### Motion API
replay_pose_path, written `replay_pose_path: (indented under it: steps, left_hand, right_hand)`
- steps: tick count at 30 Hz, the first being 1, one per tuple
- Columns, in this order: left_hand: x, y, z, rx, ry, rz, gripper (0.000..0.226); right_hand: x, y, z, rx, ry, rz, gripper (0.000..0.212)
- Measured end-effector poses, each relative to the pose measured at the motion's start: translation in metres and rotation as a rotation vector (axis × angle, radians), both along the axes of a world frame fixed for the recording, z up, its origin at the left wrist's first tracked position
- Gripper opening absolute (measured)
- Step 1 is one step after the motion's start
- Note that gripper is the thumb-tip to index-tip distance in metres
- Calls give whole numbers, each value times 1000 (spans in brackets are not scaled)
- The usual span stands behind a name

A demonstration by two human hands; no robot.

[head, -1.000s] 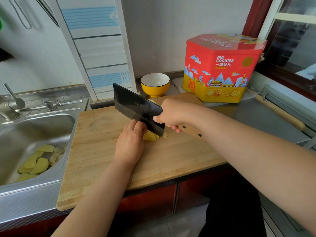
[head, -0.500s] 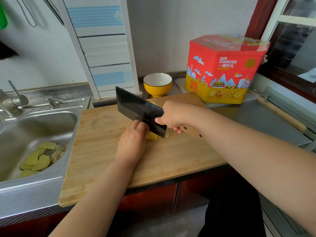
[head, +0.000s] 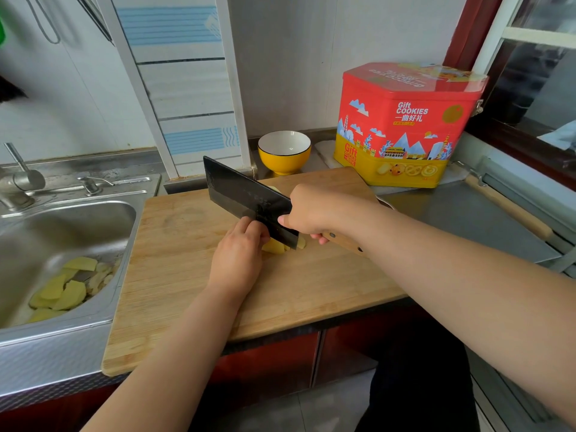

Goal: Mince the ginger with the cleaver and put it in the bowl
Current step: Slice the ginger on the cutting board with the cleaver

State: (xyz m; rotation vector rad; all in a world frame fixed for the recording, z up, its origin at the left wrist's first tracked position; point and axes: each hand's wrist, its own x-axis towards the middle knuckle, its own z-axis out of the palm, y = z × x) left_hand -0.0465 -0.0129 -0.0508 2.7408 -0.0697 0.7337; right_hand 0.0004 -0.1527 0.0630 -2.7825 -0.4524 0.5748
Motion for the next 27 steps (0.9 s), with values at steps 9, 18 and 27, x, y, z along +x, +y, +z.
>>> replay_pose_path:
  steps: [9,18,27]
  left_hand:
    - [-2,0,2,3,11,9,4]
    - [-2,-2,3,8,7,15,7]
    - [-2,0,0,39,-33,13,7]
  right_hand:
    - [-1,2,-4,12,12,-17,42]
    - [5,5,-6,-18,23,-15,40]
    - [8,19,-19,-94,75,-17,35]
